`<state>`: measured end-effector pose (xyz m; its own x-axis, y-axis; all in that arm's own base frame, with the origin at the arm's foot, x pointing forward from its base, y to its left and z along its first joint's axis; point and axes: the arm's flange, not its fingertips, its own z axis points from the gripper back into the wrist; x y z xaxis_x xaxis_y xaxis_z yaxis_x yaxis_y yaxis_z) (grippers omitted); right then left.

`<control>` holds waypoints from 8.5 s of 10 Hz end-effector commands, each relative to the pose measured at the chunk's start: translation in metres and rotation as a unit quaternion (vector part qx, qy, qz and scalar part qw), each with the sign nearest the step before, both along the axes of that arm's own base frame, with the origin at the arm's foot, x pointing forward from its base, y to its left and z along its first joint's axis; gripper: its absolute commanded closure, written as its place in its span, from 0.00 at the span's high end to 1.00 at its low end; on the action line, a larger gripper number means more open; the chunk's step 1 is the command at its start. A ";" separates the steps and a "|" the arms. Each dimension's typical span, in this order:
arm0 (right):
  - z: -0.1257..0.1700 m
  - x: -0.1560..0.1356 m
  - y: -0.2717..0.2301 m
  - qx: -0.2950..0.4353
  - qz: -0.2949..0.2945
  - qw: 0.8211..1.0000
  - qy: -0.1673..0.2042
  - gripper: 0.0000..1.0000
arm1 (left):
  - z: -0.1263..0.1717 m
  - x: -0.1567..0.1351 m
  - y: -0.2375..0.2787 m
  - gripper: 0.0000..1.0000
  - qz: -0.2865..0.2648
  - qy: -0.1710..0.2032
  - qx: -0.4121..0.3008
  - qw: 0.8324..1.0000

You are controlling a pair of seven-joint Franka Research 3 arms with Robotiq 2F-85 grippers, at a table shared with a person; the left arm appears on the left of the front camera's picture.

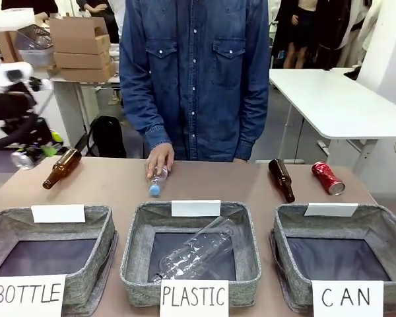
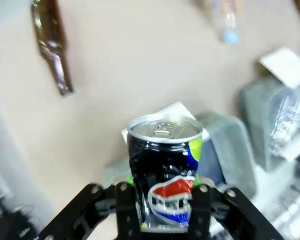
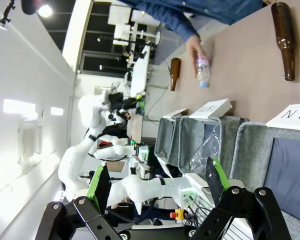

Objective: Sort the can waste into the basket.
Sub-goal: Pick up the can waste from the table and place it in the right Fabric basket.

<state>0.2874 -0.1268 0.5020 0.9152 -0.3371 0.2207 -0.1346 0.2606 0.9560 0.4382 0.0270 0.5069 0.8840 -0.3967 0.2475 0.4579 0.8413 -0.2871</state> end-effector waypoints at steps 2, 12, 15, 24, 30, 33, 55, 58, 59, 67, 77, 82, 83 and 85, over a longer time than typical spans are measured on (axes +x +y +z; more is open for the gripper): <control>0.002 0.003 0.000 0.007 0.000 1.000 -0.018 1.00 | 0.028 -0.115 0.003 0.00 -0.128 -0.004 -0.080 0.989; 0.002 0.003 0.000 0.007 0.000 1.000 -0.018 1.00 | 0.058 -0.139 -0.040 0.38 -0.171 -0.074 -0.062 0.981; 0.002 0.003 0.000 0.007 0.000 1.000 -0.018 1.00 | 0.072 -0.158 -0.033 0.38 -0.224 -0.073 -0.032 0.971; 0.002 0.003 0.000 0.007 0.000 1.000 -0.018 1.00 | 0.067 -0.167 -0.033 0.38 -0.239 -0.084 -0.017 0.967; 0.009 -0.029 -0.071 -0.024 -0.074 0.997 0.023 1.00 | 0.125 -0.186 -0.259 0.38 -0.393 -0.184 -0.015 0.901; -0.002 -0.087 -0.170 -0.025 -0.143 0.989 0.037 1.00 | 0.135 -0.202 -0.393 0.38 -0.469 -0.235 -0.065 0.849; -0.003 -0.085 -0.147 -0.034 -0.145 0.988 0.041 1.00 | 0.002 -0.162 -0.604 1.00 -0.483 -0.166 -0.076 0.856; -0.004 -0.086 -0.148 -0.038 -0.136 0.989 0.046 1.00 | 0.048 -0.158 -0.497 1.00 -0.471 -0.093 0.004 0.877; 0.012 -0.076 -0.131 -0.049 -0.102 0.993 0.034 1.00 | 0.057 -0.151 -0.464 1.00 -0.463 -0.062 0.023 0.884; 0.080 0.025 0.085 -0.126 0.120 0.984 -0.048 1.00 | 0.067 -0.114 -0.134 1.00 -0.019 0.068 -0.149 0.986; 0.088 0.057 0.111 -0.022 0.155 0.988 -0.012 1.00 | 0.038 -0.137 0.090 1.00 0.224 0.169 -0.452 0.847; 0.088 0.057 0.111 -0.022 0.155 0.988 -0.012 1.00 | 0.038 -0.138 0.102 1.00 0.245 0.162 -0.459 0.839; 0.088 0.057 0.111 -0.022 0.155 0.988 -0.012 1.00 | 0.052 -0.153 0.134 1.00 0.250 0.150 -0.476 0.830; 0.088 0.057 0.111 -0.022 0.155 0.988 -0.012 1.00 | 0.085 -0.188 0.199 1.00 0.302 0.099 -0.489 0.812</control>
